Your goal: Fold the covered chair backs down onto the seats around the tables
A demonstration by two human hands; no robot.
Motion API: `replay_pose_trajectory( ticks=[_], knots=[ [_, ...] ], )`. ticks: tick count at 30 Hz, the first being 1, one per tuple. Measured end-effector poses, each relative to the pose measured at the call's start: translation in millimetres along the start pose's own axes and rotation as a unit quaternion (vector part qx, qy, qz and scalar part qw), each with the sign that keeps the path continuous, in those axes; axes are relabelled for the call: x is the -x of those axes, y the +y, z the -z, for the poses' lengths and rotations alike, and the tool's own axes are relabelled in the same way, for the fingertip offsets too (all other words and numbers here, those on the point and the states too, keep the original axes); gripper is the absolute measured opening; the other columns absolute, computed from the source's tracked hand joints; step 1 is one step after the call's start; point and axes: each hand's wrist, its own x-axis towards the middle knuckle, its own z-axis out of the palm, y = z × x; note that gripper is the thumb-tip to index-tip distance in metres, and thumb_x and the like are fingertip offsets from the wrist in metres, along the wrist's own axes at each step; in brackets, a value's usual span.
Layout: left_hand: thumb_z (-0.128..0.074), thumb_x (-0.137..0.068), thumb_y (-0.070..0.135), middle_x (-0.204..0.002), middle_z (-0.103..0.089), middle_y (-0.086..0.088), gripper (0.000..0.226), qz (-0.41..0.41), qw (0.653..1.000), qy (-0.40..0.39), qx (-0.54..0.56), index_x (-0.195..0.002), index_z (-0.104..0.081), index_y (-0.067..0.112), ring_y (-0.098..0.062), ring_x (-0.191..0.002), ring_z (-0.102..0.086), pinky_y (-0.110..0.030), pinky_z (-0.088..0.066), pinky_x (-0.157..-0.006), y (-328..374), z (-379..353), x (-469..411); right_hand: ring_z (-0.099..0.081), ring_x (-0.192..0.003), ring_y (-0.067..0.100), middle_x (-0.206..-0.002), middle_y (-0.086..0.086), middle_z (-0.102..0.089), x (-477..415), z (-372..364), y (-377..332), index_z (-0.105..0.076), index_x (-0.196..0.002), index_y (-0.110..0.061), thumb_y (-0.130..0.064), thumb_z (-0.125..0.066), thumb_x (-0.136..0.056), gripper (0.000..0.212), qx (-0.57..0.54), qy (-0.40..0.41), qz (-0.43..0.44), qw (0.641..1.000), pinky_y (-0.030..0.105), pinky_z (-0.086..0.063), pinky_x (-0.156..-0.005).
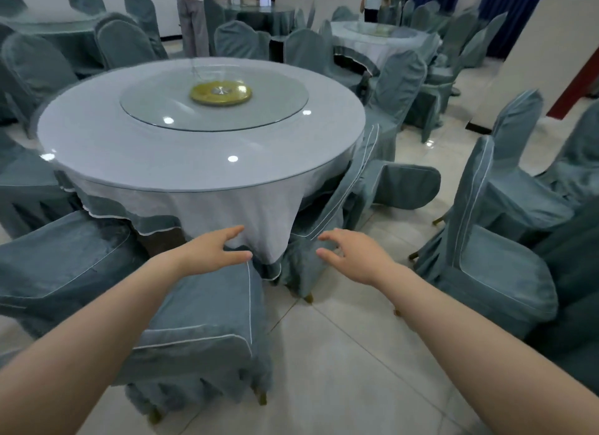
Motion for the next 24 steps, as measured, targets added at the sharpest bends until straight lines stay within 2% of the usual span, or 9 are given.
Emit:
replay_pose_trajectory(
  ticks=[4,9,13,19,24],
  knots=[
    [-0.06,-0.085,0.05,-0.152,-0.03,0.006,0.078,0.0,1.0,0.01,0.015,-0.149,-0.021,0.027,-0.009,-0.137,-0.032,-0.021,-0.024,-0.108,43,-17,-28,-0.051,-0.122,0.016,-0.136,-0.006,-0.053,-17,22,50,-0.049,-0.133,-0.026,-0.054,-0.043,-0.093,0.05,-0.008,0.001,-0.005,1.0,0.034,-0.042,-0.097],
    [-0.06,-0.087,0.046,-0.152,-0.03,0.007,0.075,0.021,0.999,0.008,0.033,-0.149,-0.021,0.029,-0.01,-0.135,-0.035,-0.027,-0.028,-0.11,75,-22,-72,-0.051,-0.122,0.014,-0.136,-0.01,-0.053,-51,36,101,-0.05,-0.133,-0.028,-0.054,-0.044,-0.093,0.048,-0.028,0.001,0.002,1.0,0.033,-0.042,-0.098],
    [-0.061,-0.087,0.045,-0.152,-0.03,0.006,0.076,0.021,0.998,-0.013,0.058,-0.149,-0.02,0.03,-0.007,-0.137,-0.03,-0.022,-0.026,-0.108,87,-17,-127,-0.053,-0.118,0.014,-0.134,-0.01,-0.055,-91,52,137,-0.05,-0.133,-0.029,-0.052,-0.045,-0.093,0.046,-0.024,0.003,0.004,1.0,0.031,-0.042,-0.093],
    [-0.065,-0.084,0.044,-0.152,-0.031,0.002,0.079,0.012,0.992,-0.033,0.118,-0.148,-0.02,0.032,-0.01,-0.137,-0.032,-0.035,-0.026,-0.115,110,-7,-216,-0.055,-0.116,0.016,-0.134,-0.007,-0.054,-148,91,191,-0.048,-0.134,-0.028,-0.047,-0.045,-0.095,0.044,0.004,-0.009,0.008,1.0,0.035,-0.045,-0.097],
    [-0.065,-0.081,0.05,-0.15,-0.033,0.007,0.08,0.013,0.992,-0.035,0.124,-0.147,-0.021,0.036,-0.009,-0.136,-0.033,-0.037,-0.025,-0.115,135,-2,-266,-0.054,-0.117,0.018,-0.131,-0.005,-0.058,-186,124,234,-0.051,-0.132,-0.026,-0.036,-0.045,-0.097,0.037,-0.021,0.022,-0.004,1.0,0.035,-0.044,-0.098]
  ],
)
